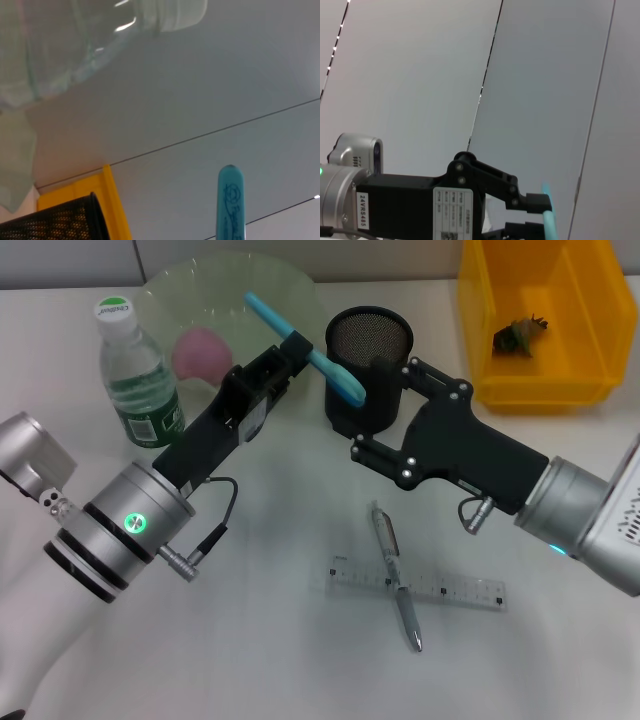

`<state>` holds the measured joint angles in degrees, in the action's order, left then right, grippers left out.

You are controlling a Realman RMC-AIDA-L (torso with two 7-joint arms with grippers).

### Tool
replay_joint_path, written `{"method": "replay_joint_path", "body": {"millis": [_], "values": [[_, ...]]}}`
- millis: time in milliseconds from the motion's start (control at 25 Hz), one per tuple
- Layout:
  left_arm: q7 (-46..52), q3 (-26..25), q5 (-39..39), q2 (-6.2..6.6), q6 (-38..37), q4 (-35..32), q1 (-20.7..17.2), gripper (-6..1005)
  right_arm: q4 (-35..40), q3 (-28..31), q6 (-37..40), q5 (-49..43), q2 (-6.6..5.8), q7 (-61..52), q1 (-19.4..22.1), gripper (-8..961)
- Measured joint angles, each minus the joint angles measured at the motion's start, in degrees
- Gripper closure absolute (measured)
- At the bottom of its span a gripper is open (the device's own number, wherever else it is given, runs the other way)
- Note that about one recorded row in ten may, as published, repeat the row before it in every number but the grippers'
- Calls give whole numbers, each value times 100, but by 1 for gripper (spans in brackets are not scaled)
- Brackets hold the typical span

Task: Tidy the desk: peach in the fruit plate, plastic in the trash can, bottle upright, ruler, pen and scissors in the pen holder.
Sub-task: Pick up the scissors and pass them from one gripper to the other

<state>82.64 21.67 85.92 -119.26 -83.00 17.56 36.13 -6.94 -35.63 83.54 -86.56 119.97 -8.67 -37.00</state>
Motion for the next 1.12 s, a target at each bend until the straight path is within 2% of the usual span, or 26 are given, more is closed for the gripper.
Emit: {"method": "replay_joint_path", "body": {"millis": [120,720,1120], "values": [[17,-236,233,0,135,21,2,783,-37,35,-84,0,0,85,-76,280],[49,-335,279,0,179,82,-1,784,-84,150,-257,0,0,203,-290,311],[34,-339,312,0,223,80,17,784,-155,223,-357,0,-2,190,-372,716]]}}
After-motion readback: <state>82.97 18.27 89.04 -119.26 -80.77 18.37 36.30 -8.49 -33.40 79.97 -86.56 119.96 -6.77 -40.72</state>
